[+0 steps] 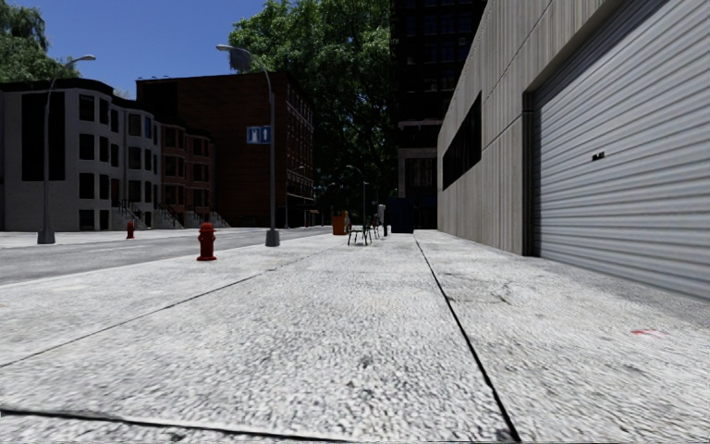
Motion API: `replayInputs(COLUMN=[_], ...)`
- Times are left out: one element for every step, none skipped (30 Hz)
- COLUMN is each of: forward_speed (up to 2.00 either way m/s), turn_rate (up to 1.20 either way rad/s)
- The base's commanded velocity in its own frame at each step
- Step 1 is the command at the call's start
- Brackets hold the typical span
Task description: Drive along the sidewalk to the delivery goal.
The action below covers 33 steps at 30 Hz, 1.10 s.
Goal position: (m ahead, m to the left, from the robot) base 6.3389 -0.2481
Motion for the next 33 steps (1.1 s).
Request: replayInputs(forward_speed=[2.00, 2.00, 2.00, 2.00, 2.00, 2.00, 2.00, 2.00, 2.00, 2.00, 2.00, 2.00, 2.00, 2.00, 2.00, 2.00, 2.00, 2.00, 2.00, 2.00, 2.00, 2.00, 2.00, 2.00, 2.00, 2.00, 2.00, 2.00, 2.00, 2.00, 2.00, 2.00, 2.00], turn_rate=[0.00, 0.00, 0.00, 0.00, 0.00, 0.00, 0.00, 0.00, 0.00, 0.00, 0.00, 0.00, 0.00, 0.00, 0.00, 0.00, 0.00, 0.00, 0.00, 0.00, 0.00, 0.00, 0.00, 0.00, 0.00, 0.00, 0.00, 0.00, 0.00, 0.00, 0.00, 0.00, 0.00])
